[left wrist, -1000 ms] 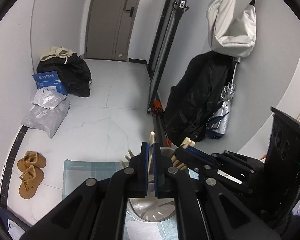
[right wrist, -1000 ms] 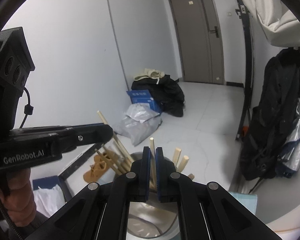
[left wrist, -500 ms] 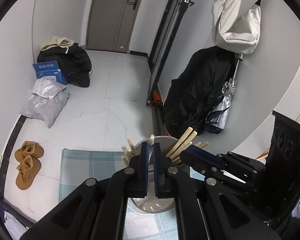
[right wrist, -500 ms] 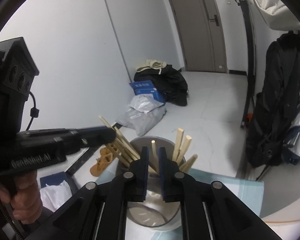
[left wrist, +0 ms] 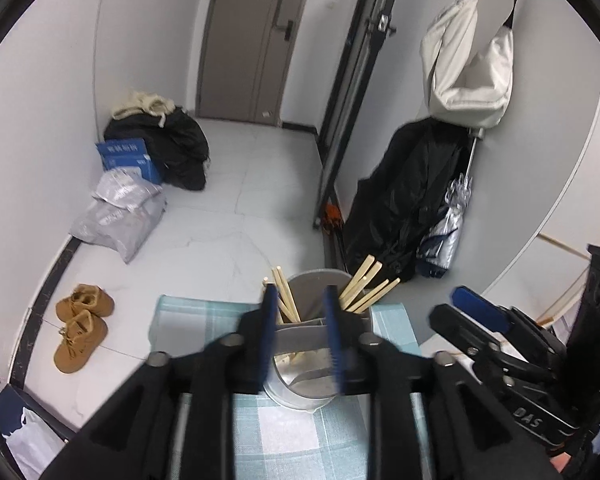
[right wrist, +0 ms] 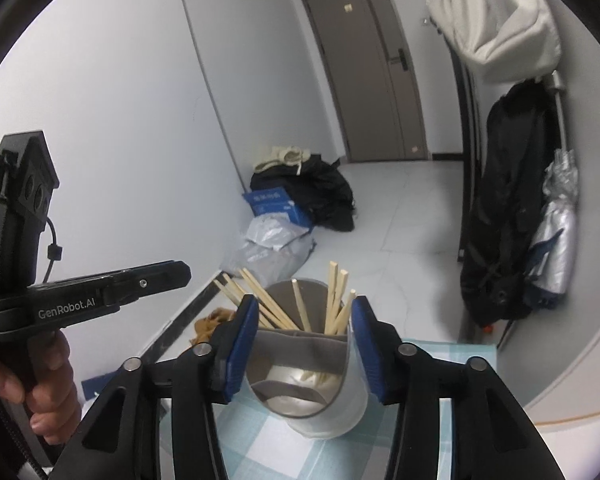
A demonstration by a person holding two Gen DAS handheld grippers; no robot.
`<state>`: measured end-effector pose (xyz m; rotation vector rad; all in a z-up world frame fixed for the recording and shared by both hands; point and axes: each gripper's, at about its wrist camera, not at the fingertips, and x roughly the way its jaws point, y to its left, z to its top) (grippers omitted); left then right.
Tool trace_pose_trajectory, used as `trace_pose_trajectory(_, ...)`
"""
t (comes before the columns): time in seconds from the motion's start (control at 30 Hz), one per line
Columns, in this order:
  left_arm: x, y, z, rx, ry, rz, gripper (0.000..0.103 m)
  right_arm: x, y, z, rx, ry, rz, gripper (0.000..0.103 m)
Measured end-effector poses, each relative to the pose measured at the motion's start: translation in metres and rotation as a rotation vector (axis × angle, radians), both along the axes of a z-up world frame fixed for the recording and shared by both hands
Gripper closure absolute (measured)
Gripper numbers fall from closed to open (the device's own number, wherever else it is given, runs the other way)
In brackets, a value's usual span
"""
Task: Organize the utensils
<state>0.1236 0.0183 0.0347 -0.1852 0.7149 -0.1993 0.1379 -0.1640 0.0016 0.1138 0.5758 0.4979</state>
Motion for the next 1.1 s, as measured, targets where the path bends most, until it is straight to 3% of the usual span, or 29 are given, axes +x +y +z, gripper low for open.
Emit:
trace_pose_trajectory(0.1, -0.014, 0.002, 0.011, -0.006, -0.049, 0.025, 0.047, -0.021, -0.005, 0.015, 0.009, -0.056, -0.029, 0.046)
trace_pose_trajectory(0.23, -0.038, 0.004, 0.024, -0.007, -0.123, 0.051, 0.038, -0.047, -0.014, 0.028, 0.038, -0.104, -0.068, 0.041)
trace_pose_trajectory(0.33, -0.058, 0.005, 0.031, 0.0, -0.188, 0.088, 0.025, -0.063, -0.019, 0.034, 0.062, -0.125, -0.092, 0.039)
trace_pose_trajectory(0.5, -0.083, 0.008, 0.032, 0.031, -0.29, 0.145, 0.005, -0.094, -0.025, 0.034, 0.064, -0.193, -0.147, 0.024)
trace_pose_trajectory(0.67, -0.099, 0.011, 0.019, 0.05, -0.333, 0.175, 0.003, -0.121, -0.03, 0.029, 0.058, -0.272, -0.204, 0.003)
trace_pose_trajectory(0.73, -0.103, 0.011, 0.007, 0.053, -0.333, 0.186, 0.003, -0.132, -0.031, 0.025, 0.051, -0.309, -0.223, 0.0)
trace_pose_trajectory(0.97, -0.121, 0.016, -0.023, 0.075, -0.366, 0.244, 0.003, -0.153, -0.039, -0.004, 0.081, -0.327, -0.227, 0.0)
trace_pose_trajectory(1.1, -0.123, 0.02, -0.039, 0.067, -0.351, 0.256, 0.003, -0.163, -0.038, -0.018, 0.048, -0.329, -0.251, 0.0)
